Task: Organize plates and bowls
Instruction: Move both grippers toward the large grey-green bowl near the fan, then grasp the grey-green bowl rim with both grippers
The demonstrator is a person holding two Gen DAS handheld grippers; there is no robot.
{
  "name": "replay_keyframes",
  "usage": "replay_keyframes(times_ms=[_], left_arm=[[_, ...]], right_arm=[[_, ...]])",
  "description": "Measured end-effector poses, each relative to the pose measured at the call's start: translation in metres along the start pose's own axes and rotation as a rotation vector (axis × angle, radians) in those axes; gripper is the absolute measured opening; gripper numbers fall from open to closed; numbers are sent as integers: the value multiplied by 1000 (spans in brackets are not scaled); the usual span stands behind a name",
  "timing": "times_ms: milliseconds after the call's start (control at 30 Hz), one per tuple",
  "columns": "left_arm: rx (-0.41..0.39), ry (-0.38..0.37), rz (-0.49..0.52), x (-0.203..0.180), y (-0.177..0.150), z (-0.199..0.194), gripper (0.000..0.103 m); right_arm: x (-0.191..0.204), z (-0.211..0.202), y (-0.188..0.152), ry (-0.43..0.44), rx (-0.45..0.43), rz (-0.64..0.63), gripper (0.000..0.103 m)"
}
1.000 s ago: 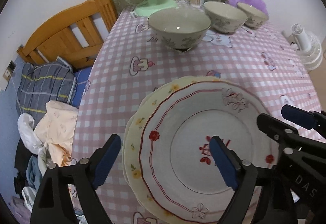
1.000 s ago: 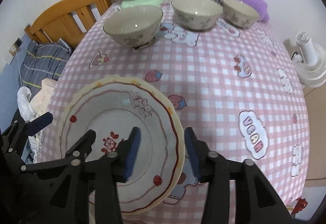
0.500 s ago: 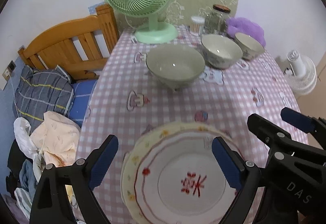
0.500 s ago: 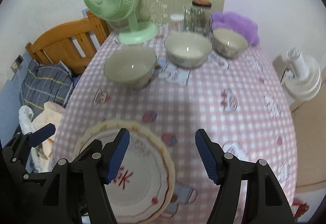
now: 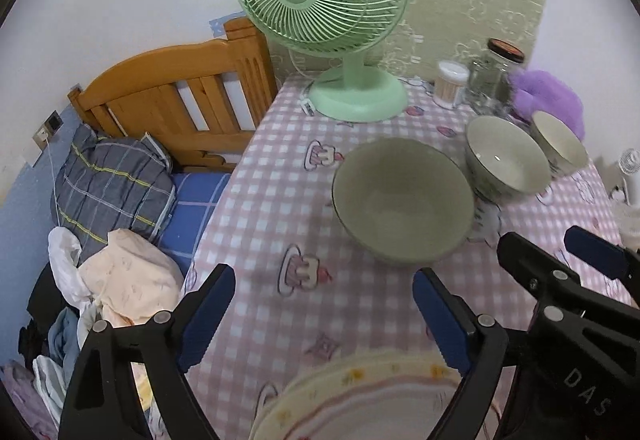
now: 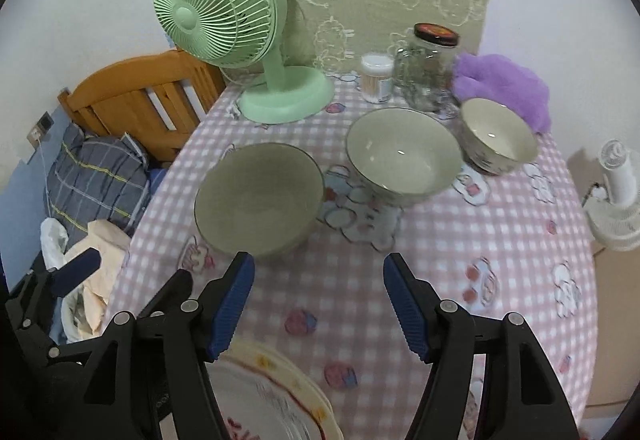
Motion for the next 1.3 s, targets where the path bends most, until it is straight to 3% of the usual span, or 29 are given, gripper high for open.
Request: replay_keyframes(times_ms=[133, 300, 433, 500, 567, 733, 967, 1300], left_arm=[[-9, 9, 3, -6, 16, 20, 80], [29, 8, -19, -9, 26, 49, 76], [53, -3, -23, -15, 29, 68, 65], [60, -1, -13, -18, 31, 77, 59], [66, -2, -10, -20, 33, 85, 51], [90, -24, -37, -22, 36, 99, 45], [96, -32, -20, -27, 37, 109, 24], [100, -8, -11, -26, 36, 106, 21]], right_arm=[[-1, 24, 18, -17, 0, 8, 70], [-6, 54, 33, -42, 20, 25, 70], [-9, 76, 39, -46, 32, 22, 69], [-9, 86, 40, -39, 45, 22, 59], [-10, 94, 41, -38, 57, 22, 55], [-13, 111, 47, -49, 67, 29, 47], [-11, 128, 49, -38, 97, 15, 21], [-6, 123, 49, -36, 101, -7, 19]])
Point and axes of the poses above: each gripper's, at about its wrist camera, not at the fingertips, and z roughly the way its jaws point, x to its left, y to its top, the point moved 6 cm from there along z, roughly the way its jaws point, and after that the axes turned 6 degrees about y, right-handed, at the moved point
